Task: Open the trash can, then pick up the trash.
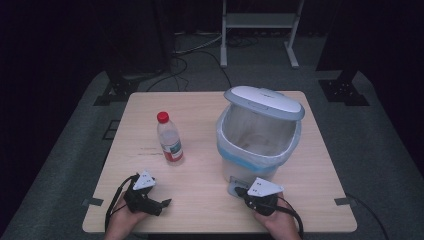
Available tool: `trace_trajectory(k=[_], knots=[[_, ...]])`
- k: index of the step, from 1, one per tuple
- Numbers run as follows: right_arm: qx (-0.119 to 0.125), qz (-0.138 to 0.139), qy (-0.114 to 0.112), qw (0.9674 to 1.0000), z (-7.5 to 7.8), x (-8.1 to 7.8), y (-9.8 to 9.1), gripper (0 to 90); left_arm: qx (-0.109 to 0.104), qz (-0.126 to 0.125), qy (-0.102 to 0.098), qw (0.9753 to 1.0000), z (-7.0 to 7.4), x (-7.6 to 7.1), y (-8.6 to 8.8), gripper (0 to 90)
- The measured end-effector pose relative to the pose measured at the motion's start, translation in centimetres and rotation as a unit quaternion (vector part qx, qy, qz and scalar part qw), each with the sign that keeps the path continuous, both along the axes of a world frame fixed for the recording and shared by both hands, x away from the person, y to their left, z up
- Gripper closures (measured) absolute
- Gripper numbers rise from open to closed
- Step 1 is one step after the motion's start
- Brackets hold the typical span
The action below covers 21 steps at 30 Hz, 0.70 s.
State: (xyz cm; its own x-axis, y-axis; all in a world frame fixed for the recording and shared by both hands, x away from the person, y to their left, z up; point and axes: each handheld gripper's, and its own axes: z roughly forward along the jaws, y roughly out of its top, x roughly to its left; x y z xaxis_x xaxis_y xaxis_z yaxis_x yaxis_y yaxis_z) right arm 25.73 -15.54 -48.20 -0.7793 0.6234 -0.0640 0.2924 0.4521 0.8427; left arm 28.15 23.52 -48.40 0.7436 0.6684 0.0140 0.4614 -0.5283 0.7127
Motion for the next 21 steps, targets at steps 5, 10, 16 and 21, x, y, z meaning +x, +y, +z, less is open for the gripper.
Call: trace_trajectory(k=[5, 10, 16, 21], knots=[[-0.006, -0.001, 0.005, 1.0000, -0.03, 0.06, 0.13, 89.4, 0.000, 0.000, 0.000, 1.0000, 0.00, 0.01, -0.01, 0.0], [-0.012, -0.003, 0.011, 0.9999, -0.07, 0.15, 0.26, 89.4, 0.000, 0.001, 0.000, 1.0000, 0.00, 0.03, -0.02, 0.0], [-0.013, -0.004, 0.011, 0.9998, -0.07, 0.14, 0.28, 89.5, 0.000, 0.001, 0.001, 1.0000, 0.02, 0.07, 0.00, 0.0], [-0.010, -0.003, 0.014, 0.9998, -0.06, 0.18, 0.23, 89.4, -0.008, -0.002, 0.005, 1.0000, 0.05, 0.13, 0.13, 0.0]])
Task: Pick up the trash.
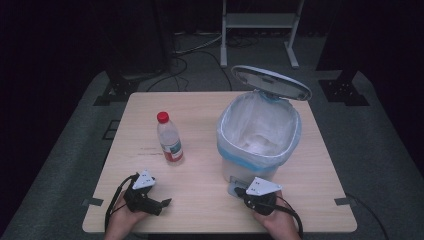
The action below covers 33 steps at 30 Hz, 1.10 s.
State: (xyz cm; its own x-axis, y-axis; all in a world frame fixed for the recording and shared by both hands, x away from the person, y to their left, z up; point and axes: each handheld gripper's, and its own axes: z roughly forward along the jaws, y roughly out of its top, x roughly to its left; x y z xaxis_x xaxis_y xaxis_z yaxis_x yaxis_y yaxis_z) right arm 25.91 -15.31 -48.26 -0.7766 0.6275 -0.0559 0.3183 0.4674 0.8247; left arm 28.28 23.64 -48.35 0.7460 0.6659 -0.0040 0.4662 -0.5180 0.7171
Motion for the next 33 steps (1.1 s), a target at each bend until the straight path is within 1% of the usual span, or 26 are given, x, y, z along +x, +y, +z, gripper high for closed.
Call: trace_trajectory(k=[3, 8, 9, 10, 11, 13, 15, 20, 22, 25, 26, 27, 30, 33], knots=[[0.000, 0.000, 0.000, 1.0000, 0.0, 0.0, 0.0, 89.4, -0.002, -0.002, 0.001, 1.0000, 0.1, 0.0, 0.0, 0.0], [0.001, 0.001, 0.002, 1.0000, 0.0, 0.0, 0.0, 89.3, -0.008, -0.002, -0.005, 1.0000, 0.6, 0.0, 0.1, 0.0], [0.001, 0.001, 0.002, 1.0000, 0.0, 0.0, 0.0, 89.3, -0.012, -0.002, -0.007, 0.9999, 0.9, 0.0, 0.1, 0.0], [0.001, 0.001, 0.002, 1.0000, 0.0, 0.0, 0.0, 89.3, -0.012, -0.002, -0.007, 0.9999, 0.9, 0.0, 0.1, 0.0], [0.002, 0.001, 0.002, 1.0000, 0.0, 0.0, 0.0, 89.3, -0.017, -0.001, -0.011, 0.9998, 1.2, 0.0, 0.2, 0.0], [0.002, 0.001, 0.002, 1.0000, 0.0, 0.0, 0.0, 89.3, -0.019, 0.000, -0.010, 0.9998, 1.4, 0.0, 0.2, 0.0], [0.003, 0.001, 0.003, 1.0000, 0.0, 0.1, -0.1, 89.3, -0.020, 0.000, -0.015, 0.9997, 1.8, 0.1, 0.3, 0.0], [0.004, 0.001, 0.004, 1.0000, 0.0, 0.1, -0.1, 89.3, -0.033, 0.004, -0.024, 0.9991, 2.6, 0.4, 0.6, 0.0], [0.004, 0.002, 0.004, 1.0000, 0.0, 0.1, -0.1, 89.3, -0.033, 0.002, -0.024, 0.9992, 2.9, 0.6, 0.6, 0.0], [0.004, 0.001, 0.004, 1.0000, 0.0, 0.1, -0.1, 89.3, -0.030, -0.005, -0.032, 0.9990, 3.5, 0.9, 0.4, 0.0], [0.004, 0.001, 0.004, 1.0000, 0.0, 0.1, -0.1, 89.3, -0.030, -0.005, -0.032, 0.9990, 3.5, 0.9, 0.4, 0.0], [0.004, 0.001, 0.004, 1.0000, 0.0, 0.1, -0.1, 89.3, -0.033, -0.004, -0.033, 0.9989, 3.8, 1.1, 0.5, 0.0], [0.004, 0.002, 0.004, 1.0000, 0.0, 0.1, -0.1, 89.3, -0.033, -0.004, -0.035, 0.9988, 4.1, 1.3, 0.6, 0.0], [0.005, 0.002, 0.004, 1.0000, 0.0, 0.1, -0.1, 89.3, -0.040, 0.000, -0.043, 0.9983, 4.6, 1.5, 0.9, 0.0]])
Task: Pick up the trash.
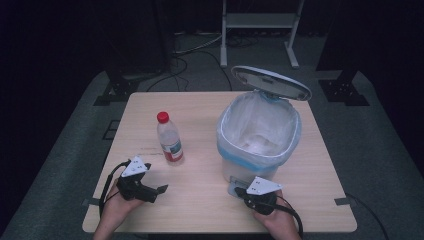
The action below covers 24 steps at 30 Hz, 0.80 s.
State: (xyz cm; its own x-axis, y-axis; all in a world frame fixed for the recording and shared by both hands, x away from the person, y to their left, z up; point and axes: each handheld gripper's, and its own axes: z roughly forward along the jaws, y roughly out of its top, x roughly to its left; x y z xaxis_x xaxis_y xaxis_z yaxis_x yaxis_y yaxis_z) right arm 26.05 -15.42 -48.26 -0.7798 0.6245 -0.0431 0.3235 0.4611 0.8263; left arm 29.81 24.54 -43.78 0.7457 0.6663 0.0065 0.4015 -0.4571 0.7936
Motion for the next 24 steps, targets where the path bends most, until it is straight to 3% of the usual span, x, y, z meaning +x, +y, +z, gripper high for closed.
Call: trace_trajectory(k=[11, 24], knots=[[0.000, 0.001, -0.001, 1.0000, 0.0, 0.0, 0.0, 89.3, -0.028, -0.001, -0.016, 0.9995, 1.6, 1.4, 0.8, 0.0], [0.001, 0.002, 0.000, 1.0000, 0.0, 0.1, 0.0, 89.3, -0.036, -0.019, -0.031, 0.9987, 3.0, 3.0, 0.9, 0.0]])
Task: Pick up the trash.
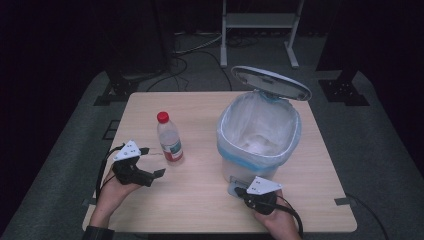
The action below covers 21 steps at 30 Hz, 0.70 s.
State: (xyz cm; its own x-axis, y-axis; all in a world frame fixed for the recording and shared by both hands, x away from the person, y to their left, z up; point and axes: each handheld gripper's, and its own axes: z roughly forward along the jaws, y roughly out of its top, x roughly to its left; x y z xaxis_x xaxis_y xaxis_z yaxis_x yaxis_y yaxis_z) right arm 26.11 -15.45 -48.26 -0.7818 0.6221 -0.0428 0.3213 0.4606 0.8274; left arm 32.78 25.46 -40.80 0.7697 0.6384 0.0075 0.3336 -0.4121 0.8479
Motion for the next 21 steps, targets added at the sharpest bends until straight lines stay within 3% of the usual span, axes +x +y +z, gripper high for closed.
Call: trace_trajectory(k=[14, 21], knots=[[0.001, 0.001, 0.000, 1.0000, 0.0, 0.0, 0.0, 89.3, -0.002, -0.006, -0.005, 1.0000, 1.1, 1.8, 0.3, 0.0], [0.002, 0.001, 0.000, 1.0000, 0.0, 0.1, 0.0, 89.3, -0.017, -0.020, -0.013, 0.9996, 1.7, 2.9, 0.4, 0.0]])
